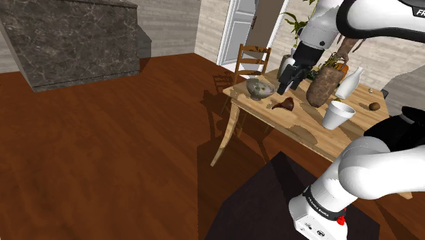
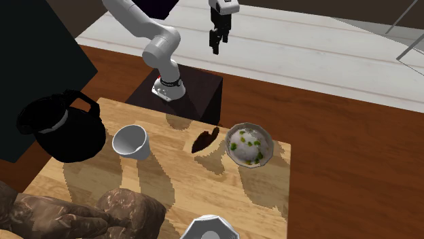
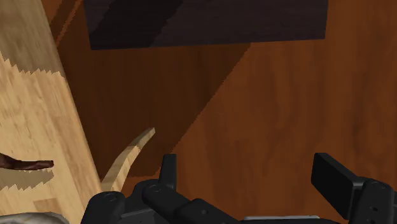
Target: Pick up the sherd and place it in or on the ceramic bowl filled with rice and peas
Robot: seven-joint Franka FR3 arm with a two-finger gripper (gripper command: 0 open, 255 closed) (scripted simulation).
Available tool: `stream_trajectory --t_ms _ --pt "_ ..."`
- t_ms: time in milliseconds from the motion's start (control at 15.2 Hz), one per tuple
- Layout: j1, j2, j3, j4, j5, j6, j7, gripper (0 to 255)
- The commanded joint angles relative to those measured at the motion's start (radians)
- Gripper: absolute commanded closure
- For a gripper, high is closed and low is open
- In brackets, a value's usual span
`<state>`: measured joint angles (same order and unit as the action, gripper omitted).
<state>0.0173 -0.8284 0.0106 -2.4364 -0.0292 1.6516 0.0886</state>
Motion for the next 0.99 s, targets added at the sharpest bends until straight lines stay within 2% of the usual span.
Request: stream_trajectory --t_ms 0,462,924 --pt "0.0 0.0 0.0 0.0 0.0 0.0 0.0 0" --pt "0.007 -0.089 -0.191 -0.134 -0.173 0.076 -0.358 0" --pt "0.012 -0.056 -0.414 -0.169 -0.355 0.201 -0.719 0"
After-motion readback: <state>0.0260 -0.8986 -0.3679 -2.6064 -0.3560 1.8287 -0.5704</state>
